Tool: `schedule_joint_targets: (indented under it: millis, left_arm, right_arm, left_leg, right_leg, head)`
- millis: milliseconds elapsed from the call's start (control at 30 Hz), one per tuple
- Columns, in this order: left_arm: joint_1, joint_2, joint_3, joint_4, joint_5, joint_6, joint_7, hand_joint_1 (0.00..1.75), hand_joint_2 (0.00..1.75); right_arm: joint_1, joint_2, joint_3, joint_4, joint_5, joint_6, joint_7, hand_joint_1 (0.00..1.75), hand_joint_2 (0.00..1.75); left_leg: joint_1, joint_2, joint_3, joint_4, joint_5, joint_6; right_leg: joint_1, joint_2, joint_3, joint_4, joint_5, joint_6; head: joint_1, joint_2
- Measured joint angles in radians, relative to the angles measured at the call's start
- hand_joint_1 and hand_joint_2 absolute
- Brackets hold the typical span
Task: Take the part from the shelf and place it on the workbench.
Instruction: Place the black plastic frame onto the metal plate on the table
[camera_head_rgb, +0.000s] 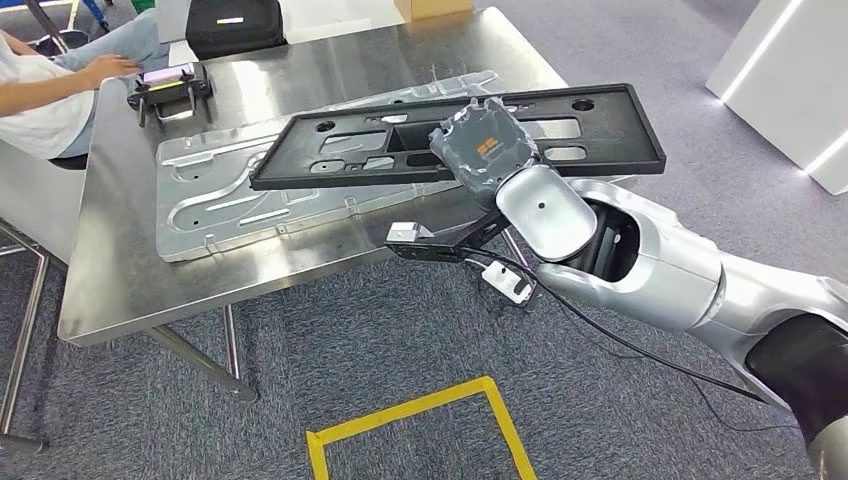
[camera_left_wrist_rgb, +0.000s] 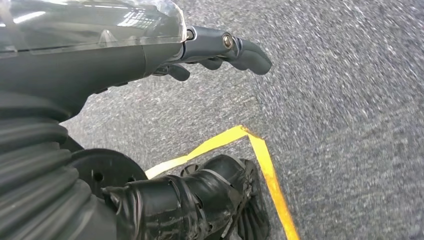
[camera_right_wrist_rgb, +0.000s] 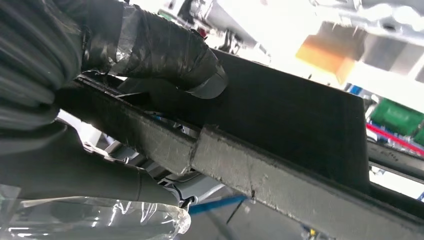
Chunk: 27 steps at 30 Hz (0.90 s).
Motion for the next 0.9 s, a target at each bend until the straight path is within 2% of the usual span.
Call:
schedule_joint_targets:
  millis: [33,67,133,167,200,233,300,333,367,467,533,600,667,700,733,767,833,867,900]
  left_arm:
    - [0.001,-0.001,0.000,0.000,-0.001,0.000,0.000,0.00,1.75]
    - [0.001,-0.001,0.000,0.000,-0.002,0.000,0.000,0.00,1.75]
    - [0.001,-0.002,0.000,0.000,-0.005,0.000,0.000,0.00,1.75]
    - [0.000,-0.002,0.000,0.000,-0.006,0.000,0.000,0.00,1.75]
    - [0.001,-0.002,0.000,0.000,-0.006,0.000,0.001,0.00,1.75]
    - [0.001,-0.002,0.000,0.000,-0.006,0.000,0.001,0.00,1.75]
    - [0.003,-0.002,0.000,0.000,-0.006,0.000,0.002,0.00,1.75]
    - [0.003,-0.002,0.000,0.000,-0.006,0.000,0.002,0.00,1.75]
    - [0.003,-0.002,0.000,0.000,-0.005,0.000,0.002,0.00,1.75]
    - [0.002,-0.001,0.000,-0.001,-0.005,0.000,0.002,0.00,1.75]
    - [0.002,-0.001,0.000,-0.001,-0.004,0.000,0.001,0.00,1.75]
    - [0.002,0.000,0.000,-0.001,-0.003,0.000,-0.001,0.00,1.75]
    - [0.002,0.000,0.000,-0.002,-0.003,0.000,0.000,0.00,1.75]
    - [0.003,0.000,0.000,-0.002,-0.003,0.000,0.000,0.00,1.75]
    - [0.003,0.000,0.000,-0.002,-0.001,0.000,0.001,0.00,1.75]
    - [0.004,0.000,0.000,-0.002,0.001,0.000,0.001,0.00,1.75]
    - [0.003,0.000,0.000,-0.002,0.006,0.000,-0.002,0.00,1.75]
    - [0.003,0.000,0.000,-0.002,0.010,0.000,-0.004,0.00,1.75]
    - [0.002,0.000,0.000,-0.002,0.012,0.000,-0.007,0.00,1.75]
  right_arm:
    - [0.000,-0.001,0.001,0.000,0.010,-0.006,0.000,1.75,1.75]
    - [0.000,-0.002,0.001,0.000,0.017,-0.010,0.000,1.75,1.75]
    - [0.003,-0.003,0.001,-0.001,0.021,-0.010,0.001,1.75,1.75]
    - [0.008,-0.004,0.002,-0.001,0.020,-0.008,0.001,1.75,1.75]
    - [0.014,-0.005,0.003,-0.001,0.019,-0.007,0.000,1.75,1.75]
    - [0.018,-0.006,0.003,0.000,0.017,-0.007,0.000,1.75,1.75]
    - [0.021,-0.006,0.003,0.000,0.014,-0.008,0.000,1.75,1.75]
    - [0.021,-0.006,0.003,0.000,0.013,-0.008,0.000,1.75,1.75]
    - [0.022,-0.006,0.003,0.000,0.012,-0.008,0.000,1.75,1.75]
    - [0.026,-0.006,0.003,0.002,0.009,-0.009,0.000,1.75,1.75]
    - [0.028,-0.006,0.003,0.003,0.005,-0.009,0.001,1.75,1.75]
    - [0.029,-0.006,0.003,0.004,-0.002,-0.012,0.001,1.75,1.75]
    - [0.034,-0.006,0.003,0.006,-0.007,-0.013,0.001,1.75,1.75]
    - [0.039,-0.006,0.003,0.007,-0.008,-0.013,0.001,1.75,1.75]
    - [0.044,-0.006,0.004,0.008,-0.007,-0.013,0.000,1.75,1.75]
    - [0.047,-0.006,0.004,0.010,-0.006,-0.012,0.000,1.75,1.75]
    - [0.050,-0.006,0.004,0.012,-0.002,-0.009,0.000,1.75,1.75]
    - [0.050,-0.006,0.004,0.014,0.001,-0.006,0.000,1.75,1.75]
    - [0.048,-0.006,0.004,0.014,0.003,-0.002,0.000,1.75,1.75]
  left_leg:
    - [0.003,0.001,0.010,-0.013,0.003,0.003]
    - [0.006,0.003,0.021,-0.025,0.006,0.007]
    - [0.005,0.003,0.030,-0.028,0.002,0.013]
    - [0.004,0.002,0.033,-0.026,-0.003,0.015]
    - [0.003,0.001,0.034,-0.022,-0.008,0.016]
    - [0.003,0.000,0.036,-0.017,-0.014,0.015]
    - [0.004,-0.001,0.039,-0.001,-0.030,0.010]
    - [0.002,-0.002,0.038,0.010,-0.039,0.005]
    - [0.001,-0.003,0.036,0.018,-0.046,0.001]
    - [-0.003,-0.003,0.032,0.024,-0.054,-0.009]
    - [-0.003,-0.002,0.026,0.037,-0.066,-0.017]
    - [0.002,0.000,-0.014,0.117,-0.107,-0.030]
    - [0.008,0.000,-0.082,0.243,-0.150,-0.039]
    - [0.010,0.000,-0.109,0.283,-0.151,-0.041]
    - [0.012,0.000,-0.122,0.292,-0.136,-0.041]
    - [0.012,0.002,-0.117,0.263,-0.104,-0.039]
    - [0.009,0.022,-0.069,0.138,-0.027,-0.031]
    - [0.003,0.038,-0.044,0.079,-0.005,-0.027]
    - [-0.002,0.050,-0.027,0.043,0.002,-0.022]
  right_leg:
    - [0.001,-0.002,-0.004,0.012,-0.008,0.003]
    - [0.003,-0.004,-0.020,0.047,-0.026,0.005]
    - [0.003,-0.005,-0.081,0.163,-0.071,0.006]
    - [0.003,-0.005,-0.115,0.216,-0.084,0.008]
    - [0.003,-0.005,-0.136,0.240,-0.079,0.009]
    - [0.002,-0.005,-0.139,0.227,-0.057,0.011]
    - [0.000,-0.006,-0.098,0.116,0.013,0.012]
    - [0.000,-0.007,-0.074,0.062,0.035,0.012]
    - [0.001,-0.005,-0.058,0.028,0.045,0.008]
    - [0.004,0.000,-0.055,0.018,0.039,-0.008]
    - [0.000,0.001,-0.051,0.015,0.038,-0.016]
    - [-0.005,0.001,-0.045,0.012,0.035,-0.024]
    - [-0.005,-0.002,-0.039,0.012,0.029,-0.029]
    - [-0.005,-0.004,-0.034,0.012,0.026,-0.030]
    - [-0.005,-0.008,-0.029,0.012,0.022,-0.030]
    - [-0.006,-0.012,-0.022,0.012,0.017,-0.029]
    - [-0.005,-0.022,-0.005,0.010,0.006,-0.025]
    - [-0.003,-0.027,0.003,0.008,0.001,-0.021]
    - [-0.001,-0.033,0.008,0.003,-0.001,-0.016]
  head:
    - [0.001,0.000]
    - [0.004,0.000]
    - [0.006,0.000]
    - [0.007,0.000]
    - [0.008,0.000]
    - [0.009,0.000]
    - [0.009,0.000]
    - [0.010,0.000]
    - [0.010,0.000]
    - [0.009,0.000]
    - [0.007,0.000]
    - [0.007,0.000]
    - [0.007,0.000]
    - [0.006,0.000]
    - [0.006,0.000]
    - [0.006,0.000]
    - [0.007,0.000]
    - [0.006,0.000]
    - [0.006,0.000]
